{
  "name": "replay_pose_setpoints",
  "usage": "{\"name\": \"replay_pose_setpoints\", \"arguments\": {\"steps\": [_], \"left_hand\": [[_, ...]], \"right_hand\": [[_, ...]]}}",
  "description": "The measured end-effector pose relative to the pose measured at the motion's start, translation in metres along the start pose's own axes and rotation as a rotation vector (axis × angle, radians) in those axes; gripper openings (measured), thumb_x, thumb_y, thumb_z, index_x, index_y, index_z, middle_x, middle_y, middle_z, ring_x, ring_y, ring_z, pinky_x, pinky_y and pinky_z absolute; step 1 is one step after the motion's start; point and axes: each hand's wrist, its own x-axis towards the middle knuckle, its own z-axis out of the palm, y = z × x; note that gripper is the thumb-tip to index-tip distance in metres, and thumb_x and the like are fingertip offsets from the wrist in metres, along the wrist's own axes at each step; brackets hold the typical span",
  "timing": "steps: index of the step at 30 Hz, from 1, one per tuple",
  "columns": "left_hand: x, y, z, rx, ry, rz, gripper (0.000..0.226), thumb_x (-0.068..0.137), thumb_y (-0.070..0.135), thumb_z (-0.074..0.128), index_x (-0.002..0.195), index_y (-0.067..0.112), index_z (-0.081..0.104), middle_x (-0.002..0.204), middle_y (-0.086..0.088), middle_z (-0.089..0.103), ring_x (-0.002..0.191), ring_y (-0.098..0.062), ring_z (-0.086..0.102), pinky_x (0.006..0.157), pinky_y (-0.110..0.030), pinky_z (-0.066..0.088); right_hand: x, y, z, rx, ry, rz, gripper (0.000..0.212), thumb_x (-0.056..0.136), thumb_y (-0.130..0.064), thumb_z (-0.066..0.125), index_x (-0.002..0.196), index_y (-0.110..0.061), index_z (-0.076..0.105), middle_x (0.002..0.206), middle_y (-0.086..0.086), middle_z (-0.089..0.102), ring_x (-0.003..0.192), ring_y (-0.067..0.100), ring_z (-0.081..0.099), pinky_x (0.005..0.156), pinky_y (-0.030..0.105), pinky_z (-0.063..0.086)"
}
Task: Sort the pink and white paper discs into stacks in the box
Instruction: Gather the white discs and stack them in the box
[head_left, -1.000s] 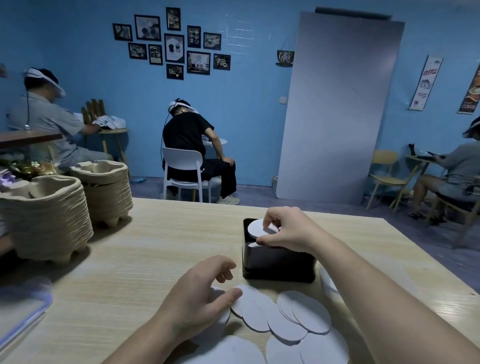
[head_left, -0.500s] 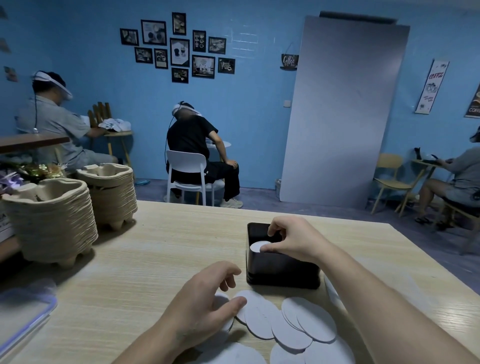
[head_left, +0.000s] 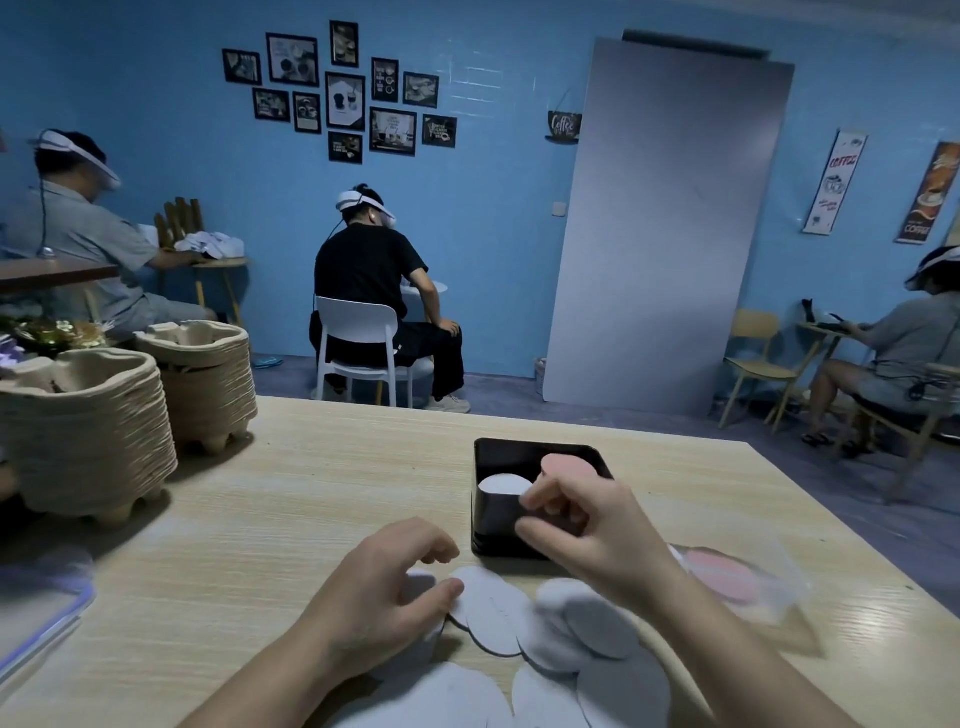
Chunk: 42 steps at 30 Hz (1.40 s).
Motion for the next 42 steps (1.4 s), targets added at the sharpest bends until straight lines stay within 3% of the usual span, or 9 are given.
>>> {"name": "replay_pose_setpoints", "arguments": {"steps": [5, 8, 15, 23, 28, 36, 39, 42], "left_hand": [[0.005, -0.003, 0.007, 0.115, -0.207, -0.043, 0.057, 0.078, 0.067, 0.066, 0.128, 0.043, 0.052, 0.117, 0.024, 0.058, 0.110, 0.002, 0.052, 0.098, -0.032, 0.047], [0.010, -0.001, 0.010, 0.162, -0.237, -0.042, 0.064, 0.074, 0.064, 0.067, 0.132, 0.043, 0.049, 0.122, 0.020, 0.059, 0.113, -0.003, 0.052, 0.100, -0.032, 0.045], [0.012, -0.003, 0.009, 0.067, -0.223, -0.089, 0.062, 0.071, 0.060, 0.075, 0.127, 0.046, 0.052, 0.114, 0.028, 0.058, 0.112, 0.005, 0.054, 0.097, -0.029, 0.049], [0.008, -0.002, 0.006, 0.050, -0.158, -0.069, 0.054, 0.072, 0.061, 0.077, 0.118, 0.041, 0.056, 0.112, 0.028, 0.059, 0.110, 0.004, 0.055, 0.094, -0.028, 0.051], [0.003, -0.004, -0.006, 0.036, -0.085, -0.080, 0.046, 0.072, 0.055, 0.080, 0.110, 0.039, 0.059, 0.107, 0.026, 0.062, 0.109, -0.001, 0.058, 0.089, -0.030, 0.053], [0.001, -0.006, -0.020, -0.008, 0.032, -0.086, 0.041, 0.072, 0.048, 0.082, 0.105, 0.035, 0.062, 0.107, 0.020, 0.065, 0.103, -0.006, 0.063, 0.080, -0.029, 0.054], [0.002, -0.001, -0.020, -0.092, 0.102, -0.084, 0.044, 0.071, 0.048, 0.081, 0.108, 0.032, 0.064, 0.108, 0.018, 0.068, 0.099, -0.009, 0.067, 0.082, -0.026, 0.052], [0.002, 0.004, -0.011, -0.110, 0.051, -0.070, 0.048, 0.070, 0.050, 0.082, 0.111, 0.032, 0.064, 0.108, 0.020, 0.068, 0.101, -0.008, 0.066, 0.085, -0.029, 0.054]], "right_hand": [[-0.040, 0.015, 0.017, -0.041, -0.215, 0.023, 0.021, 0.079, -0.045, 0.078, 0.094, -0.035, 0.068, 0.100, -0.016, 0.070, 0.099, 0.011, 0.064, 0.079, 0.024, 0.052], [-0.045, 0.019, 0.020, -0.062, -0.283, 0.029, 0.027, 0.076, -0.052, 0.079, 0.094, -0.042, 0.063, 0.106, -0.017, 0.068, 0.107, 0.008, 0.059, 0.087, 0.025, 0.052], [-0.044, 0.017, 0.030, -0.195, -0.390, 0.016, 0.046, 0.070, -0.065, 0.076, 0.100, -0.034, 0.060, 0.112, -0.017, 0.064, 0.112, 0.005, 0.050, 0.092, 0.030, 0.048], [-0.042, 0.014, 0.034, -0.253, -0.381, 0.025, 0.039, 0.075, -0.068, 0.071, 0.094, -0.039, 0.052, 0.098, -0.018, 0.058, 0.100, 0.000, 0.045, 0.084, 0.024, 0.045], [-0.044, 0.013, 0.031, -0.283, -0.381, 0.029, 0.038, 0.077, -0.065, 0.069, 0.095, -0.038, 0.051, 0.099, -0.019, 0.054, 0.102, 0.001, 0.043, 0.084, 0.019, 0.041], [-0.045, 0.011, 0.029, -0.225, -0.290, 0.063, 0.036, 0.074, -0.057, 0.073, 0.092, -0.035, 0.051, 0.100, -0.012, 0.060, 0.093, 0.009, 0.054, 0.081, 0.030, 0.049], [-0.044, 0.011, 0.030, -0.195, -0.263, 0.074, 0.040, 0.074, -0.057, 0.074, 0.100, -0.033, 0.055, 0.104, -0.014, 0.061, 0.096, 0.009, 0.057, 0.082, 0.032, 0.051], [-0.042, 0.009, 0.033, -0.155, -0.260, 0.080, 0.047, 0.075, -0.057, 0.077, 0.108, -0.033, 0.056, 0.104, -0.016, 0.063, 0.099, 0.008, 0.059, 0.083, 0.032, 0.052]]}}
